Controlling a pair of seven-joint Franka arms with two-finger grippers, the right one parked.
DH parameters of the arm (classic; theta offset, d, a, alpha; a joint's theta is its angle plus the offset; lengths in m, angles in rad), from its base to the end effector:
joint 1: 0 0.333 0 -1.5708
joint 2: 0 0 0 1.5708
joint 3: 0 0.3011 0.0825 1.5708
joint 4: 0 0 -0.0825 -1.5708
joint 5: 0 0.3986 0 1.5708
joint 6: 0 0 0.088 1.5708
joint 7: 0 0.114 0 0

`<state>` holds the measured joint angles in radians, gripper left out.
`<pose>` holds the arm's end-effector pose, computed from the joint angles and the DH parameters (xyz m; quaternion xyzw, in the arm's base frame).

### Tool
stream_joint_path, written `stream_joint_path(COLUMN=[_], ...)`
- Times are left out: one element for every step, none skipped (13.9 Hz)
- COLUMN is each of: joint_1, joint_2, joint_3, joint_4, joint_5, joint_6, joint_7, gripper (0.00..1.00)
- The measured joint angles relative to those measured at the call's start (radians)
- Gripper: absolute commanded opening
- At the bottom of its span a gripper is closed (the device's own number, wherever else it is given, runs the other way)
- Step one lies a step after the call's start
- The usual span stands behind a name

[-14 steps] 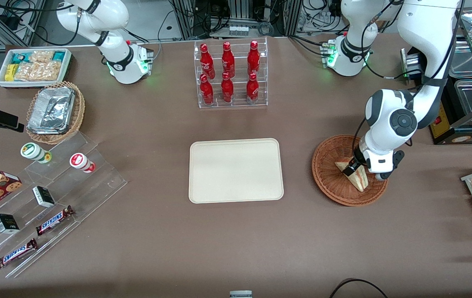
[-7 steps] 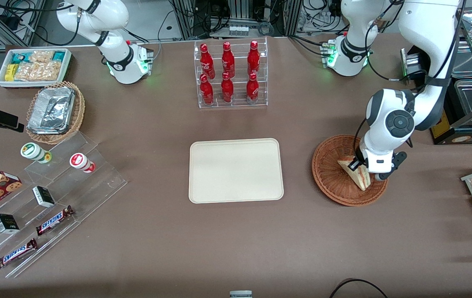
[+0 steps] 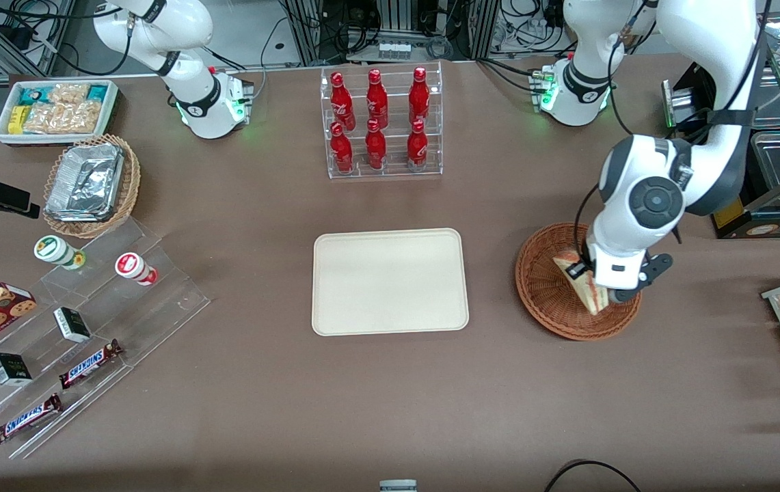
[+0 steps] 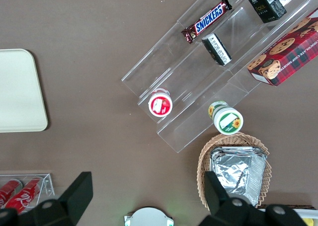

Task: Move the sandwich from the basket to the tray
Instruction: 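Lift the sandwich and carry it over the cream tray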

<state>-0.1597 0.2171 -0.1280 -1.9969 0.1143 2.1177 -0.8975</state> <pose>0.5685 -0.1607 0.3154 -0.9612 -0.2698 0.0201 0.0540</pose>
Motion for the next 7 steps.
stream_joint_path(joint_1=[-0.011, -0.017, -0.019, -0.021, -0.022, -0.027, -0.041], joint_2=[0.000, 0.003, 0.009, 0.020, 0.037, 0.058, 0.083], joint_3=[-0.012, -0.032, -0.061, -0.093, -0.130, -0.160, -0.181], joint_4=[0.008, 0.014, 0.022, 0.034, 0.051, 0.071, 0.098], joint_5=[-0.010, -0.025, -0.034, -0.037, -0.038, -0.038, -0.038], joint_6=[-0.001, -0.001, -0.001, -0.001, -0.001, -0.001, -0.001], joint_7=[0.030, 0.064, 0.087, 0.097, 0.099, 0.099, 0.099], gripper=[0.00, 0.00, 0.00, 0.00, 0.00, 0.00, 0.00])
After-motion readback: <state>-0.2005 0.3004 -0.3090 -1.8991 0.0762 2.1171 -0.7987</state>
